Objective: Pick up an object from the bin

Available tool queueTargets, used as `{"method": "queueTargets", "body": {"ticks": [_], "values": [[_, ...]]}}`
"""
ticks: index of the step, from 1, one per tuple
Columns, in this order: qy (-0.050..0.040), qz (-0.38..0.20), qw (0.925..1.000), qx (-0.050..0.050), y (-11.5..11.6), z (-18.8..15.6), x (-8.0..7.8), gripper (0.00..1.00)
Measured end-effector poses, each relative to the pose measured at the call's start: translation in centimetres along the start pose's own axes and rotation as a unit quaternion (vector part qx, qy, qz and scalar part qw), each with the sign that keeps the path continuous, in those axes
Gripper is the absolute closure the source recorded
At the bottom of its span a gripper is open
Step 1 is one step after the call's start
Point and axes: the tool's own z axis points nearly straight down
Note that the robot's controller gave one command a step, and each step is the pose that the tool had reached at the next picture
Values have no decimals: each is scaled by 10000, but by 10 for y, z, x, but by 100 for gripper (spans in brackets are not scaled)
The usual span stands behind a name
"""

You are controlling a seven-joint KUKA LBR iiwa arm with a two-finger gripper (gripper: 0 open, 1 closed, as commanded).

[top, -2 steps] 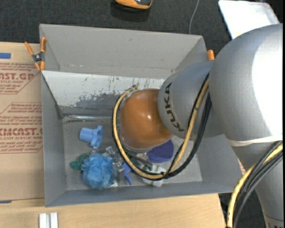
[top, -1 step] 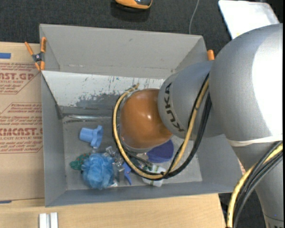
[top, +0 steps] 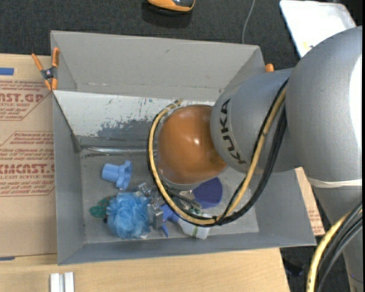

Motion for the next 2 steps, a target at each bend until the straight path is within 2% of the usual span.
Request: {"method": "queueTargets", "body": {"ticks": [1, 2], "values": [[15, -2, 10000, -2, 1, -46, 0, 100], [-8, -3, 10000, 1, 1, -76, -2, 100]]}}
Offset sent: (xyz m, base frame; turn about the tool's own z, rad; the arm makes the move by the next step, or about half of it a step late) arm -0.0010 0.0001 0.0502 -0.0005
